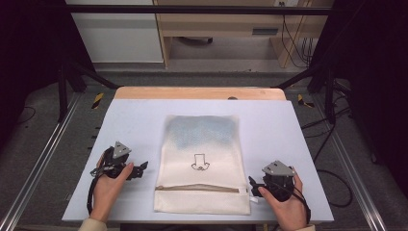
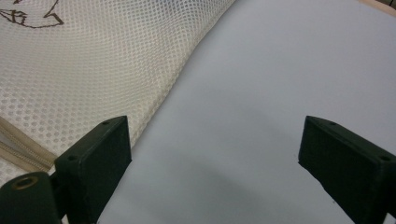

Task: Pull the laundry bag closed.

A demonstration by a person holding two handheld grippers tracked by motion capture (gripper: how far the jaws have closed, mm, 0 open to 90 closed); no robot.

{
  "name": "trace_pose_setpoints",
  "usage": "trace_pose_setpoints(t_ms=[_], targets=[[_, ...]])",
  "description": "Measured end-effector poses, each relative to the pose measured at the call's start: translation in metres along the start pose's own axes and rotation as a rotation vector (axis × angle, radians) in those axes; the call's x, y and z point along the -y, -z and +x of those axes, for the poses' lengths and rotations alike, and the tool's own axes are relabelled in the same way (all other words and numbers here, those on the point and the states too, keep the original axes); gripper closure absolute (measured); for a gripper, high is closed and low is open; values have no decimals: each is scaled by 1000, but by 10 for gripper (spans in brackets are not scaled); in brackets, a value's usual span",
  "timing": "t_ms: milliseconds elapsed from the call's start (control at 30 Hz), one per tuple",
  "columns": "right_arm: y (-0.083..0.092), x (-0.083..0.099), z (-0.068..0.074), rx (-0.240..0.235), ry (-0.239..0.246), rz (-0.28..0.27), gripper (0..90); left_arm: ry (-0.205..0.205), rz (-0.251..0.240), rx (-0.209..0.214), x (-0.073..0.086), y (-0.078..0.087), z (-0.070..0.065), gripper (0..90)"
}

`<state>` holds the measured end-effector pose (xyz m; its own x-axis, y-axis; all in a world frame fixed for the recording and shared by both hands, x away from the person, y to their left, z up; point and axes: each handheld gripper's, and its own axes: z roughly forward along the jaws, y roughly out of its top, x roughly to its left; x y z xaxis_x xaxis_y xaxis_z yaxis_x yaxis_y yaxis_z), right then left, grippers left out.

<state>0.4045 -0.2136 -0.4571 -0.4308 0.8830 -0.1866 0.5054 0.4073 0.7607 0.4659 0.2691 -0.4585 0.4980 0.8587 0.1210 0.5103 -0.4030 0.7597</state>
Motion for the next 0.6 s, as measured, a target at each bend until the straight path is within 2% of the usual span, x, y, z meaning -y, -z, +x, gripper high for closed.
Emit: trace_pose_setpoints(t_ms=[67,100,167,233,400,467,533,600], targets=[[0,0,1,1,4,1,125,-13,-10,5,0,10,-6,56],[0,0,2,2,9,-1,140,-4,-13,26,2,15,-8,57],[0,0,2,-2,24,-8,153,-3,-4,30,3,21,-9,61],[1,0,3,-8,29,-7,159,-25,-2,19,5,30,-9,65],[2,0,3,-11,56,-36,175,-23,-40,14,14,48,-10,63],[2,0,3,-11,58,-35,176,-39,-51,9,20,54,-10,61],[1,0,3,-11,68,-46,178,-44,-64,-12,23,56,-8,59],[2,-1,3,-10,71,-61,183,-28,-73,-17,21,55,-6,60]])
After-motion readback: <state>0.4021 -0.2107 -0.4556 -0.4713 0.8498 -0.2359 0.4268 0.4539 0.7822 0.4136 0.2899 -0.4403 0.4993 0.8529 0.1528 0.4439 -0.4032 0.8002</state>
